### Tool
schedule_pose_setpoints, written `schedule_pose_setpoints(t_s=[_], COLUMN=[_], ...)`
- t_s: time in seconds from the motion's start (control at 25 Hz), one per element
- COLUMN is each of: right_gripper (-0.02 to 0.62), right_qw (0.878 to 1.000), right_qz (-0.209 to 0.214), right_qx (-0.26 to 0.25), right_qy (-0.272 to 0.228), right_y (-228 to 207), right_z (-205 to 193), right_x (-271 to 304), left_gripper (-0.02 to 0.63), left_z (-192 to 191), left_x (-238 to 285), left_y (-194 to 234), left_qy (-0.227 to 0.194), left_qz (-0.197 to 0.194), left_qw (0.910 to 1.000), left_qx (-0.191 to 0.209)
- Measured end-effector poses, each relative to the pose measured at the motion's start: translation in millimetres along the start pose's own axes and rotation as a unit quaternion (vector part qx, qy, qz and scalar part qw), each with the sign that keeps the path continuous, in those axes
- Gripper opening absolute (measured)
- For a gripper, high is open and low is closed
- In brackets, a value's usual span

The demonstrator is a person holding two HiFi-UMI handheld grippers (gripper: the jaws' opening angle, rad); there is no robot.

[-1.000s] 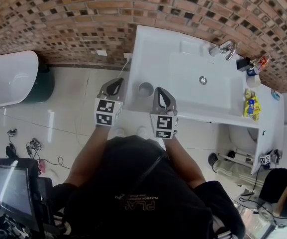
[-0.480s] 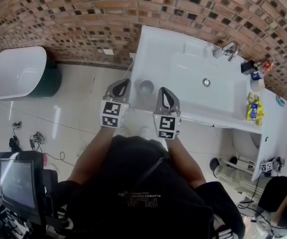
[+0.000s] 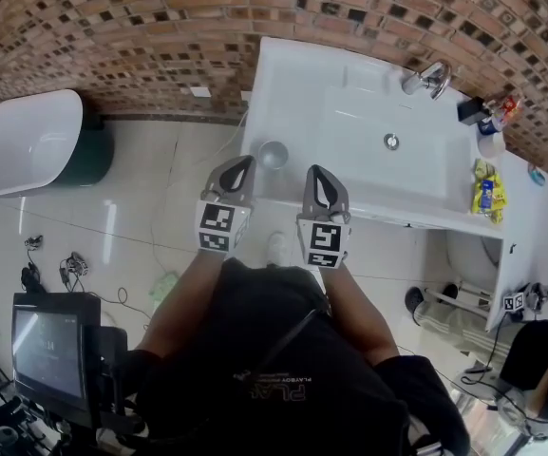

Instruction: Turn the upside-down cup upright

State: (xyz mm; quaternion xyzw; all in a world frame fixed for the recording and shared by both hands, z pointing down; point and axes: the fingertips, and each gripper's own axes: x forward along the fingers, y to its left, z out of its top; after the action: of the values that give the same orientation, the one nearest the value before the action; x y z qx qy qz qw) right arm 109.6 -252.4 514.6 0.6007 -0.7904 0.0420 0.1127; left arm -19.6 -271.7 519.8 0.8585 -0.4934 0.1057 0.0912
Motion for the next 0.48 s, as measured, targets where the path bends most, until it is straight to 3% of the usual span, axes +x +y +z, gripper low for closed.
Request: schedule_pose_setpoints(t_s=[0.28,0.48], right_gripper=[0.012,0.012], right_qw=[1.0,0.999], right_qz=[-0.021,-0.037], right_qx=[0.018,0.02], right_qy=[0.0,0.002], right_y=[8.2,23.0], right_z=[-13.1,-22.2], right_x=[-36.8,-70.3], left_gripper=[-0.002,-0.002], left_z=[-0.5,-21.3], left_x=[-32.7,-65.4], left_y=[-15.4,-31.3], left_qy=[-0.028,-0.009], left_qz=[-0.032,-0.038], left_qw=[0.9991,0.9992], left_qx=[0.001,0.011])
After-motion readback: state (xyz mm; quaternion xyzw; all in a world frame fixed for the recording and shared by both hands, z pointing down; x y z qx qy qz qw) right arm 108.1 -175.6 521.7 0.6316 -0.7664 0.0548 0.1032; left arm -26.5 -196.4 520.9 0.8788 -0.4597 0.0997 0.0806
